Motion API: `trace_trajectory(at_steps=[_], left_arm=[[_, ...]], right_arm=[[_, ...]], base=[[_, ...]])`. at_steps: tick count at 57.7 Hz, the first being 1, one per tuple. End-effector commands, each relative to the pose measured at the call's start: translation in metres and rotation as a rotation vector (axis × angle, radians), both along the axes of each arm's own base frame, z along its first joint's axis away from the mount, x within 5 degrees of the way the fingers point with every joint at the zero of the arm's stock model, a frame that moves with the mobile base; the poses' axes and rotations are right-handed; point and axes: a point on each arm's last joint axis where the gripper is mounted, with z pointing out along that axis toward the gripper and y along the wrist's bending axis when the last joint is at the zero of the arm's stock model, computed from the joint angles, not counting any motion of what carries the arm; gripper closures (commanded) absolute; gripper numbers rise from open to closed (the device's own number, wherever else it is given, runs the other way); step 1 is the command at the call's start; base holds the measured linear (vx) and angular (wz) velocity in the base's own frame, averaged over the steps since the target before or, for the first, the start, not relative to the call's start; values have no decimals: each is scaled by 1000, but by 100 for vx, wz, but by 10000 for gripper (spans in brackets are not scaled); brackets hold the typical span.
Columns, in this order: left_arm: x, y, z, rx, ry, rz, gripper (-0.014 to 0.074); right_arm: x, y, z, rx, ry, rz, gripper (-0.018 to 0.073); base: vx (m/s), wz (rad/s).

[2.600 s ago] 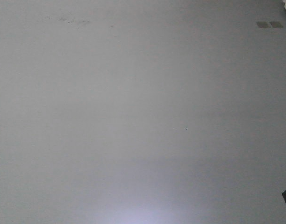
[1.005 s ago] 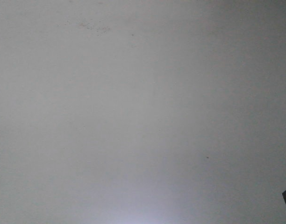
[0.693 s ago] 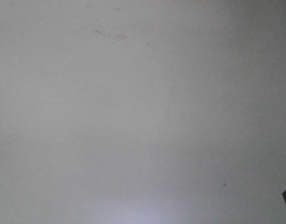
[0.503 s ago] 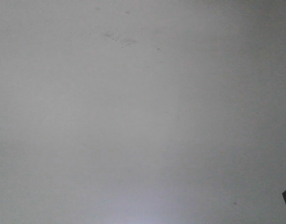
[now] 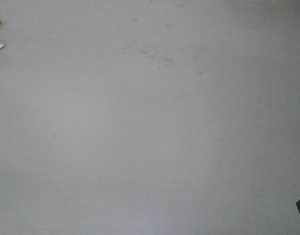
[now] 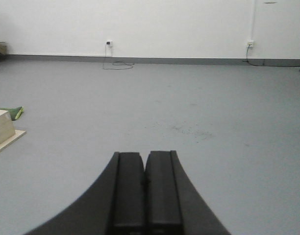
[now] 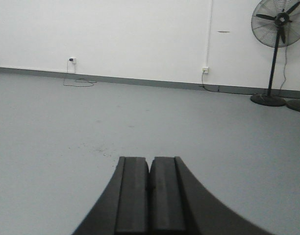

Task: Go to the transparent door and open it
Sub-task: 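Drive the base across the grey floor toward the glass door, then drive up to the sliding glass door beside the wooden box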

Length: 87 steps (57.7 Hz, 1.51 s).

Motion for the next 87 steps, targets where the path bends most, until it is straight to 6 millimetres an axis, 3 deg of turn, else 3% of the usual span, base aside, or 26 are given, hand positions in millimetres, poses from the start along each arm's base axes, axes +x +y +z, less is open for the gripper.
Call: trace_trajectory(at_steps=[1, 27, 87], left_arm=[[0, 1, 0, -11, -66, 6, 593], [0, 1, 0, -11, -66, 6, 593], [0, 1, 0, -11, -66, 6, 593]], right_arm=[[-1, 0, 3, -17, -77, -6, 559], [-1, 0, 3, -17, -78, -6, 559], [-1, 0, 3, -17, -78, -6, 559]], base=[[55, 29], [54, 37], [57, 65]])
